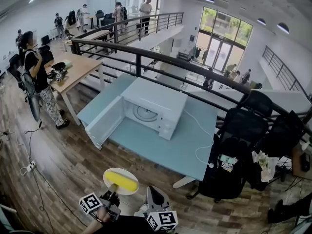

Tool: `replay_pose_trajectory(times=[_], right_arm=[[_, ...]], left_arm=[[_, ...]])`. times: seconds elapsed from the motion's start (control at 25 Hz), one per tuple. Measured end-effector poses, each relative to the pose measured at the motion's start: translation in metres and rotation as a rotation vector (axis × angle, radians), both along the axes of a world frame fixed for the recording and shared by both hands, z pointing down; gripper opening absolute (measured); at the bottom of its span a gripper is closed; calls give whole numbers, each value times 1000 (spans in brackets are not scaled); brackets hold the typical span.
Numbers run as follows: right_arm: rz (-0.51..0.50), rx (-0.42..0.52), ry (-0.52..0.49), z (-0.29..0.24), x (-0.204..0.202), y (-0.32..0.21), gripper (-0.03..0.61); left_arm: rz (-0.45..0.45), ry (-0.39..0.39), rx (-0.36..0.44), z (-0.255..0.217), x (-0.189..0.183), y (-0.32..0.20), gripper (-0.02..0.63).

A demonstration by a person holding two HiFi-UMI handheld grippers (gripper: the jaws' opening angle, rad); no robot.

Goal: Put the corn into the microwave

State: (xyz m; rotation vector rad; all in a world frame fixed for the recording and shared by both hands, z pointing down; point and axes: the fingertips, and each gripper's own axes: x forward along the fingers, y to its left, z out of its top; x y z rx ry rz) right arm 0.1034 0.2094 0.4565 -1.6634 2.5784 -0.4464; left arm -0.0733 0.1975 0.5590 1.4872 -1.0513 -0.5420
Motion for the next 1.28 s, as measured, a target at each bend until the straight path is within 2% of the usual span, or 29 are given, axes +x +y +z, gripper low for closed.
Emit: replay_pose_trajectory(times=[0.32, 0.44, 0.88, 1.28], right_arm=[[-24, -4, 4, 6, 12, -37, 8], [-33, -7, 7, 9, 15, -47, 9], [-63, -39, 23, 22, 12, -65, 8], [-4, -40, 36, 25, 28, -84, 8]], left_arm=[[-23, -13, 5, 0, 12, -33, 35], [-26, 6, 9, 7, 16, -43, 35], [-48, 3, -22, 12, 20, -60, 35], [-15, 6, -20, 19, 27, -92, 35]])
